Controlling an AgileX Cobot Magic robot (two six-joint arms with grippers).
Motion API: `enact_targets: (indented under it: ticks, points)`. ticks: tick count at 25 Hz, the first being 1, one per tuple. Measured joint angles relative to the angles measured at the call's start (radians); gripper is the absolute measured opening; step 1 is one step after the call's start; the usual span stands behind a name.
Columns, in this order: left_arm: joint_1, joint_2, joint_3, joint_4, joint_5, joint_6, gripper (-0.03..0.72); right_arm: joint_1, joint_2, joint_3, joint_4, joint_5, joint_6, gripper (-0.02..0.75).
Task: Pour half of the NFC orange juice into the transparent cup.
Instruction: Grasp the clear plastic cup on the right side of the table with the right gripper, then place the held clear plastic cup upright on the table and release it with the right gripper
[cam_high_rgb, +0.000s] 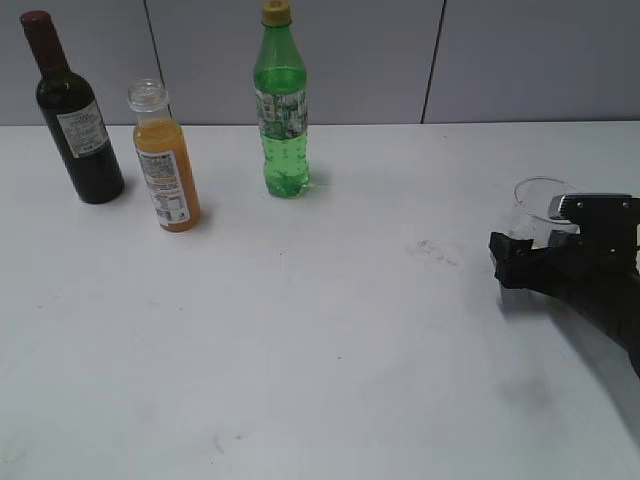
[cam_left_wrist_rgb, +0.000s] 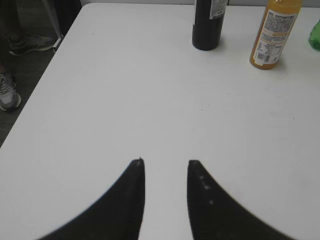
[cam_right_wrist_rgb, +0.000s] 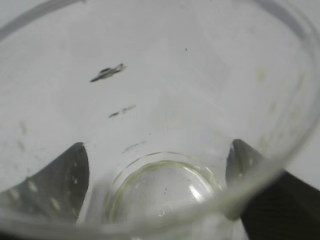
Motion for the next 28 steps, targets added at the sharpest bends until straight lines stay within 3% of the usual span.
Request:
enact_targets:
  ticks: [7,13,22,25,28]
  points:
    - [0.0,0.0,0.0,0.0,0.0,0.0,0.239,0.0,0.032,-0.023,0.0,-0.009,0.0,0.655]
    - [0.0,0.0,0.0,0.0,0.0,0.0,0.239,0.0,0.038,-0.024,0.0,-0.018,0.0,0.539]
    - [0.0,0.0,0.0,0.0,0.0,0.0,0.239,0.0,0.024,-0.024,-0.018,-0.01,0.0,0.531]
    - [0.0,0.0,0.0,0.0,0.0,0.0,0.239,0.0,-0.009,-0.024,-0.095,-0.008,0.0,0.531]
    - [0.0,0.0,0.0,0.0,0.0,0.0,0.239,0.0,-0.042,-0.024,-0.27,-0.008,0.0,0.531]
